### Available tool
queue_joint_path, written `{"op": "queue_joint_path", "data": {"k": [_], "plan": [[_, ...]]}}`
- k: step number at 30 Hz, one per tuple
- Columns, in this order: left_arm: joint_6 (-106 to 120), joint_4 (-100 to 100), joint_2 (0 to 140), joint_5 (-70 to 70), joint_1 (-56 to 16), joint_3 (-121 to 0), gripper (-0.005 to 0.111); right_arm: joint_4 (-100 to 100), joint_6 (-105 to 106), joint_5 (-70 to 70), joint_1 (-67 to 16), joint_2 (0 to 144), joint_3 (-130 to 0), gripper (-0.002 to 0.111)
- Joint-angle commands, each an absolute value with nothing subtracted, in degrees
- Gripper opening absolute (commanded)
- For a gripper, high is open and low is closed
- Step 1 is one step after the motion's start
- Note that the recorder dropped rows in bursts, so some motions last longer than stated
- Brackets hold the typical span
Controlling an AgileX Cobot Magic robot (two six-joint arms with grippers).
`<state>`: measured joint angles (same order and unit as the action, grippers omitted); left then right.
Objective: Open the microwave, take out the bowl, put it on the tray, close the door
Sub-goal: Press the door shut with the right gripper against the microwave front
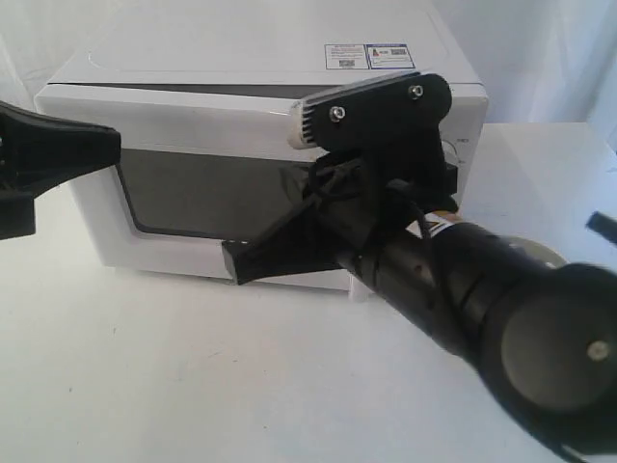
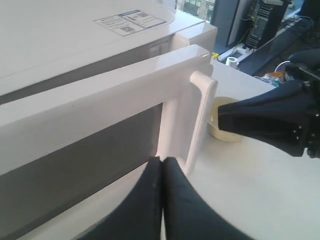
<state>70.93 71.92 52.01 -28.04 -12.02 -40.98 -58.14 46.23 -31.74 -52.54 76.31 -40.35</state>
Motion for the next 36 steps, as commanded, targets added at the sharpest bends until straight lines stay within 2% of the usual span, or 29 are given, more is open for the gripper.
{"op": "queue_joint_path", "data": {"k": [1, 8, 12, 36], "plan": [[70.92, 74.08, 51.36, -27.44, -12.1, -39.37, 0.0, -47.51, 34.13, -44.71, -54.36, 81.69, -39.14, 0.0], [70.92, 74.48, 51.36, -27.82, -12.1, -39.25, 0.0, -48.23, 28.92, -63.59, -54.24, 92.55, -39.24, 0.0], [70.92, 74.48, 51.36, -27.82, -12.1, -39.25, 0.0, -47.99, 26.7, -68.28, -53.75, 95.97, -40.57, 0.0], [70.92, 74.7, 51.36, -27.95, -12.1, -39.25, 0.0, -49.14, 24.75, -67.13, -44.52, 105.75, -50.29, 0.0]]}}
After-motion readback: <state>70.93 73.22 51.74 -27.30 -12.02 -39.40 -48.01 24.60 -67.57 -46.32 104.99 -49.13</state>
